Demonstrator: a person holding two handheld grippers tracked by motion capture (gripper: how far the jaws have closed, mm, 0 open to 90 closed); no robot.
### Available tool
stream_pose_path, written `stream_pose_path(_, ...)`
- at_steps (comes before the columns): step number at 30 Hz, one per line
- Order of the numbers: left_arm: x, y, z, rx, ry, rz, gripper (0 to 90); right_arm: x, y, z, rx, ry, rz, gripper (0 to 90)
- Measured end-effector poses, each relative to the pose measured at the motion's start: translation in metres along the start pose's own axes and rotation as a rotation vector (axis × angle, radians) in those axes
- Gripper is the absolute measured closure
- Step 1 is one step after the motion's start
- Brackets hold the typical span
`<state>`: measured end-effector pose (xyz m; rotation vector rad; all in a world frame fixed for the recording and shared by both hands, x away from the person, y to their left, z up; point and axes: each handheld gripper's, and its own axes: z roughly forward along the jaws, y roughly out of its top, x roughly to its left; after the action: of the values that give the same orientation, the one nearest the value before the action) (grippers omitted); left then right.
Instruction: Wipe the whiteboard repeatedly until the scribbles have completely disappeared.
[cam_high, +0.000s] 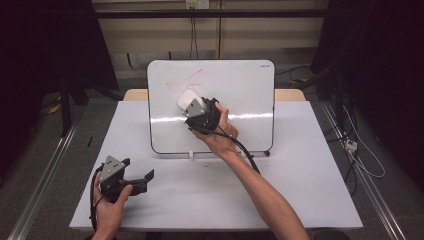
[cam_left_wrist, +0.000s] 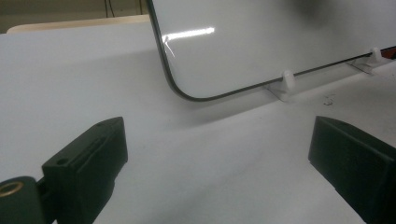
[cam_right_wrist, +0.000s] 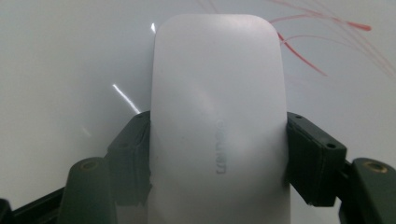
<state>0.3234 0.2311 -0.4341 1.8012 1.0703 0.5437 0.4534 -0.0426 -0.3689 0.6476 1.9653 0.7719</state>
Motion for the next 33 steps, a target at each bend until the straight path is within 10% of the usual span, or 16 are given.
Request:
stream_pose_path(20,0.003,-0.001,-0.005,-0.015,0.004,-0.017,4.4,-0.071,0.016,0.005,0.014,-0.123,0.159,31.6)
stream_pose_path(33,0.001,-0.001,-0.003,-0.012,0.002,-0.012,4.4,-0.06,0.019,0.006,0.021,-0.115,0.153,31.6)
